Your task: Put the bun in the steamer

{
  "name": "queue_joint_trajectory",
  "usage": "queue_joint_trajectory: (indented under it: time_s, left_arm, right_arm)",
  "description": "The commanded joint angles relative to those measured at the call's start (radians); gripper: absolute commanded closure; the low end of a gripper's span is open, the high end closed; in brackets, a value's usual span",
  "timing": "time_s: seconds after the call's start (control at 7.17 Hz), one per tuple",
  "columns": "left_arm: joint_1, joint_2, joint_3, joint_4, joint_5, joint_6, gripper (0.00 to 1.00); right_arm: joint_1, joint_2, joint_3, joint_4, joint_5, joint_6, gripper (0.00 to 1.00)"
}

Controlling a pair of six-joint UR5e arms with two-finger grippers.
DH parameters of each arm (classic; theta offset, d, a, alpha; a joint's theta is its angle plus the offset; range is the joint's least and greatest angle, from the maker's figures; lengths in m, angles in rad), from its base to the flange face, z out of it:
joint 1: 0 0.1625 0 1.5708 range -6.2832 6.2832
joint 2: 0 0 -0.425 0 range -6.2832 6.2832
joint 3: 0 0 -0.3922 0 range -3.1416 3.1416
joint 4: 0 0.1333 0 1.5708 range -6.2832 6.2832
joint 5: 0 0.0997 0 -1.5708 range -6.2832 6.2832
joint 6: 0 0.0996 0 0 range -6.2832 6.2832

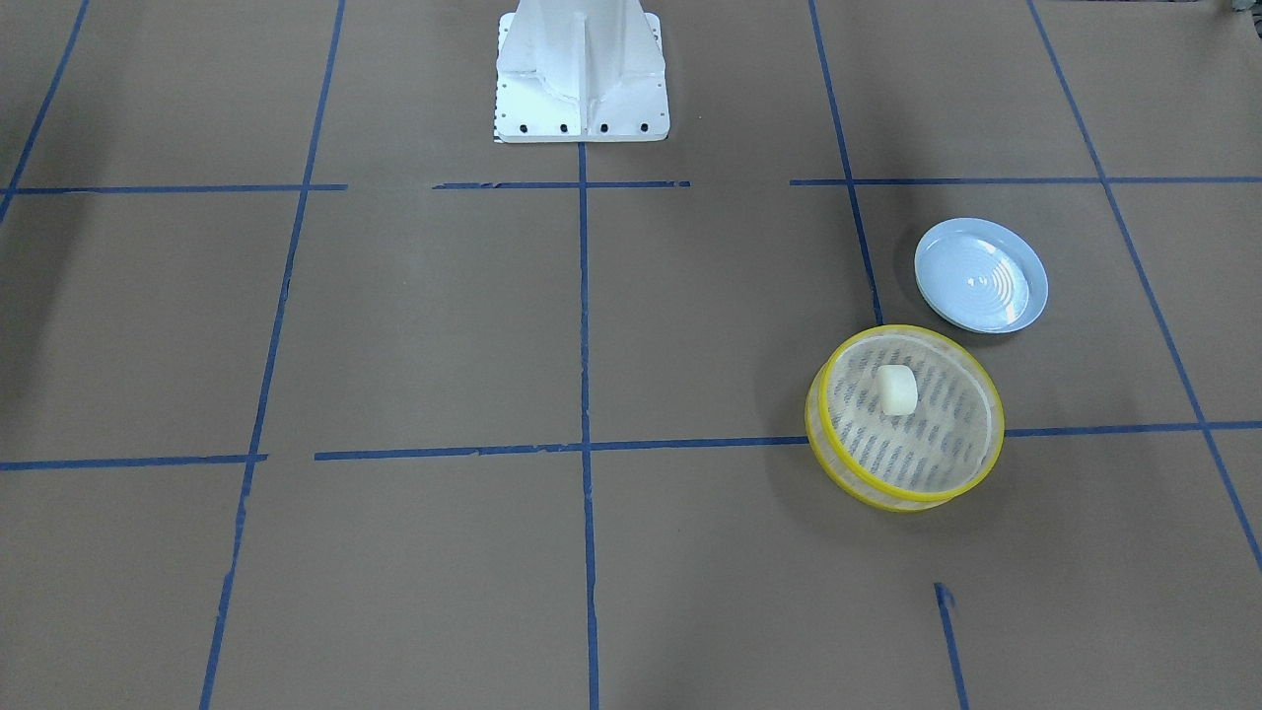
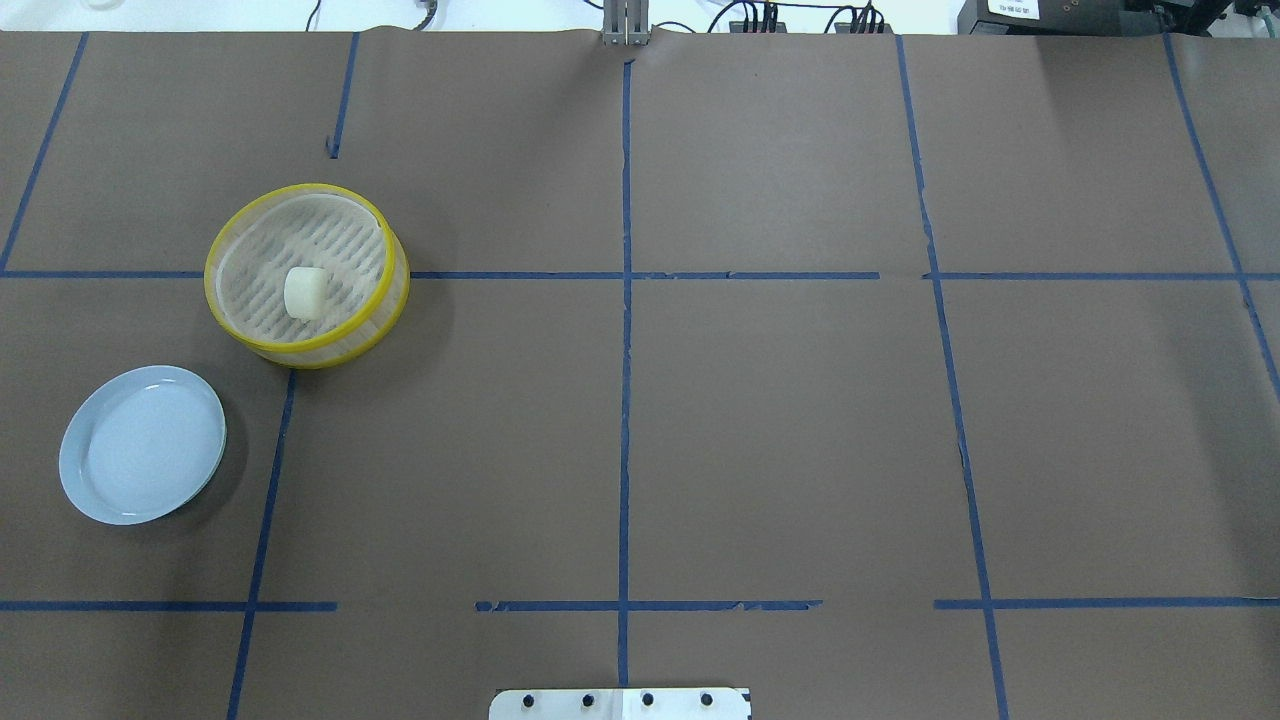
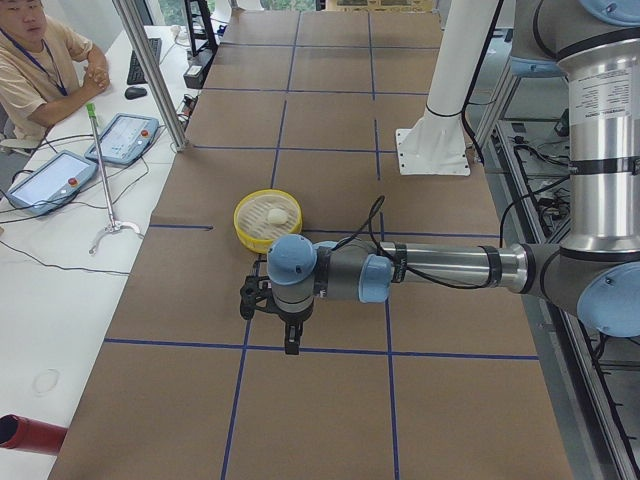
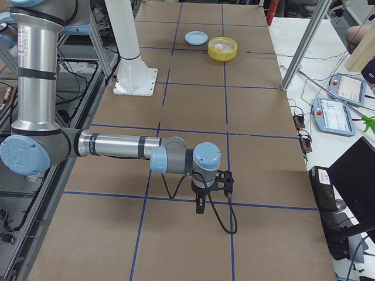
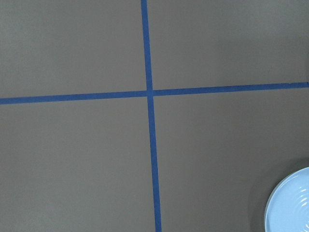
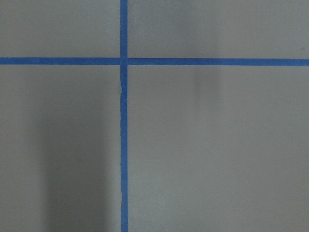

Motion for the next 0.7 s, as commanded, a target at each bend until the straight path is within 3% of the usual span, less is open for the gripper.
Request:
queue_joint_trajectory:
  time_s: [0.0,0.56]
  left_arm:
    - [-0.002,0.003,-0.031,0.005,0.051,-0.001,0.0]
    - [-0.004,-0.018,-0.039,0.125,0.054,0.003,0.0]
  right_arm:
    - [0.0,0.0,0.0,0.0,0.0,0.0,0.0]
    - [0.0,0.0,0.0,0.0,0.0,0.0,0.0]
